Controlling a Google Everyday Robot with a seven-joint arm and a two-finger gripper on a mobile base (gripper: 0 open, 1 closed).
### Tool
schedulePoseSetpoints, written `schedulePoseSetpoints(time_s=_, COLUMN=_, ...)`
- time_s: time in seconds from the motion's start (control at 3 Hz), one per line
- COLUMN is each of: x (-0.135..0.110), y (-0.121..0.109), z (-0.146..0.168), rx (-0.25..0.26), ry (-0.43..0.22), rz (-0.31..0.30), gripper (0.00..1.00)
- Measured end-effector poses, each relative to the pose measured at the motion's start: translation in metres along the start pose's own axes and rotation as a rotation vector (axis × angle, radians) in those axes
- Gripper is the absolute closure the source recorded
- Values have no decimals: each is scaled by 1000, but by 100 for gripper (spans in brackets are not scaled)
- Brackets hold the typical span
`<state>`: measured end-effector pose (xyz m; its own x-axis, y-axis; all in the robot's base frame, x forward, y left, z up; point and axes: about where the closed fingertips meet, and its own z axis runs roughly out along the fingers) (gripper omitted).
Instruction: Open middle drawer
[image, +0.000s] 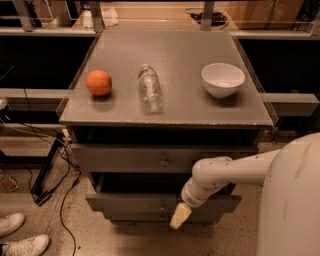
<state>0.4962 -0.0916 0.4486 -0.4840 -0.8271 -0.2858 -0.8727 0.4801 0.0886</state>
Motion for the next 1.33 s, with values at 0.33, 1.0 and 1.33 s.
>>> schedulePoseSetpoints(time_s=0.33, x=15, y=-6, z=5, rx=5, ry=23, rz=17, gripper=0)
schedulePoseSetpoints(time_s=1.0, x=46, y=3, z=15, rx=-29, ry=87, rz=43, gripper=0)
schedulePoseSetpoints(time_s=1.33, x=46, y=2, z=13, rx=-30, ry=88, rz=44, gripper=0)
